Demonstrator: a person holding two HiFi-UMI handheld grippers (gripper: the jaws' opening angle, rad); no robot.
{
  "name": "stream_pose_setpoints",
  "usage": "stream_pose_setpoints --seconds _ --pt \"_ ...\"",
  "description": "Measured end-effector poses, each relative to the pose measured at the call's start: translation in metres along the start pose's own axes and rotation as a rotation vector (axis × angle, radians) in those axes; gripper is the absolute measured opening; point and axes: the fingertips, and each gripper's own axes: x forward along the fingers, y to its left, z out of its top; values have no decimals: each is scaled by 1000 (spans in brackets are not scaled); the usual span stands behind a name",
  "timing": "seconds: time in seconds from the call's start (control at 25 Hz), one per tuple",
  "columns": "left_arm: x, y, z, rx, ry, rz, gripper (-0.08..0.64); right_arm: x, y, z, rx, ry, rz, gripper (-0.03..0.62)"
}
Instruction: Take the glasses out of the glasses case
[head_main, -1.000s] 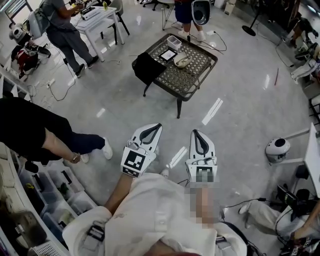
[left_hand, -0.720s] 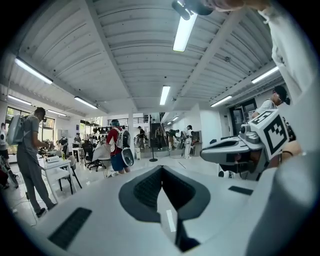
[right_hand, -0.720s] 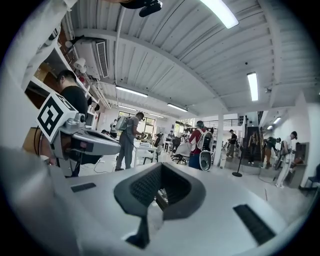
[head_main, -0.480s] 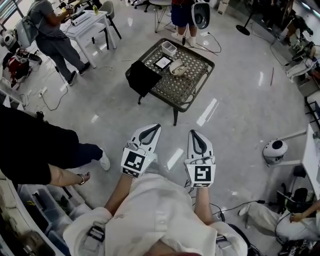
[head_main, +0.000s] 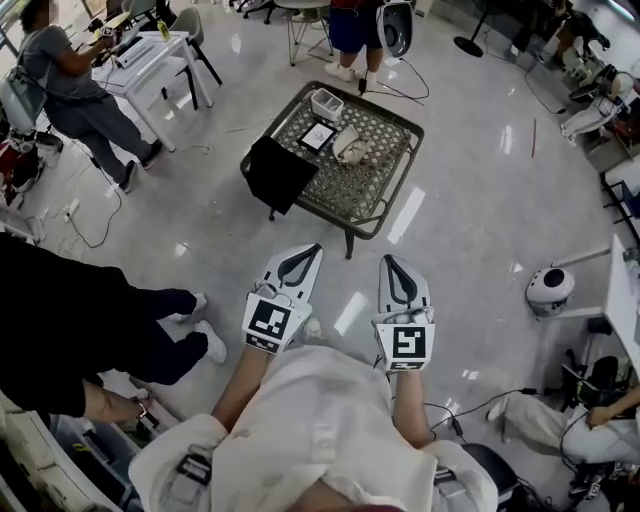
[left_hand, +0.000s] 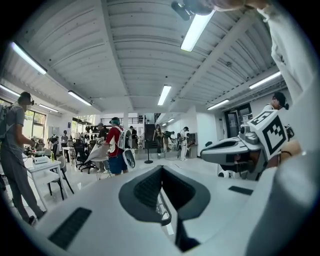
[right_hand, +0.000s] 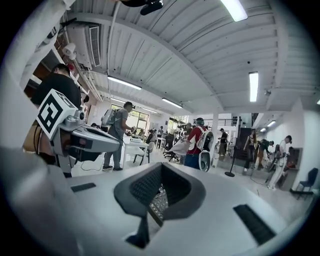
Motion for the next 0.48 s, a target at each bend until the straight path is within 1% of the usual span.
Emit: stream_pose_setpoints --seconds 0.24,0.36,0.48 --pt "21 25 -1 -16 -6 -16 12 24 -2 -6 -7 27 -12 6" --pt "31 33 -4 -25 2 -13 12 36 -7 -5 -13 41 -3 6" --pt "41 39 -7 -27 13 -2 12 49 -17 -10 -5 34 -2 6"
